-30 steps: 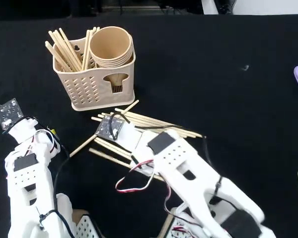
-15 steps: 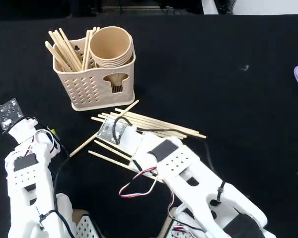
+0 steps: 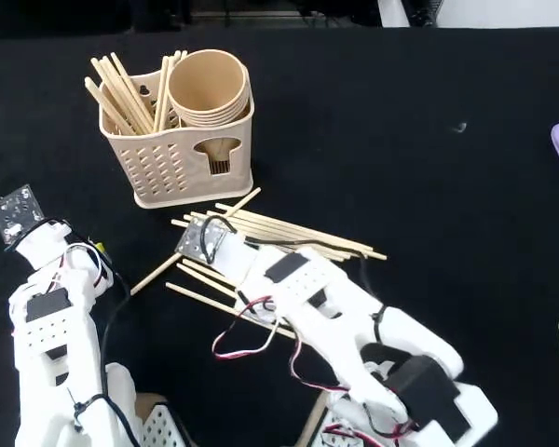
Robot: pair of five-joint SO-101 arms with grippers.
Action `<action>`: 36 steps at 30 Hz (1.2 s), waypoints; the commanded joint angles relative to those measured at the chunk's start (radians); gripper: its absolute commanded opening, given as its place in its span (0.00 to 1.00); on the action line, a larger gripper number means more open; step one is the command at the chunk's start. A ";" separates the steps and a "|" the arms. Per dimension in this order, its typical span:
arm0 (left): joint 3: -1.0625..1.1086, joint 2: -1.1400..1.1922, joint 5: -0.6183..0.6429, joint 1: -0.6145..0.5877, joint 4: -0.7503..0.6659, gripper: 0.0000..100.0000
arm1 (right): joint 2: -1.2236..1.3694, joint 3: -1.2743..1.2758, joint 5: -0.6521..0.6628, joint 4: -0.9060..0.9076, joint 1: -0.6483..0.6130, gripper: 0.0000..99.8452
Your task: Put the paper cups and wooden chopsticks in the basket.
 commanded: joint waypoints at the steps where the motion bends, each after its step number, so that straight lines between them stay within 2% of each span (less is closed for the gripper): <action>1: -0.004 -0.018 0.005 0.007 -0.015 0.16 | 0.001 -0.048 0.002 -0.021 -0.044 0.21; 6: -0.004 -0.018 0.005 0.007 -0.015 0.16 | 0.001 -0.097 0.002 -0.011 -0.020 0.20; 10: -0.004 -0.018 0.005 0.007 -0.015 0.16 | 0.001 -0.196 0.000 0.078 0.015 0.20; 13: -0.004 -0.018 0.005 0.007 -0.017 0.16 | 0.010 -0.216 -0.060 0.114 -0.008 0.20; 16: -0.004 -0.018 0.005 0.007 -0.017 0.16 | 0.010 -0.174 -0.072 0.084 -0.058 0.20; 22: -0.004 -0.018 0.005 0.007 -0.014 0.16 | 0.012 -0.107 -0.075 -0.009 -0.068 0.20; 36: -0.004 -0.018 0.005 0.007 -0.012 0.16 | 0.206 -0.228 -0.081 0.029 -0.074 0.20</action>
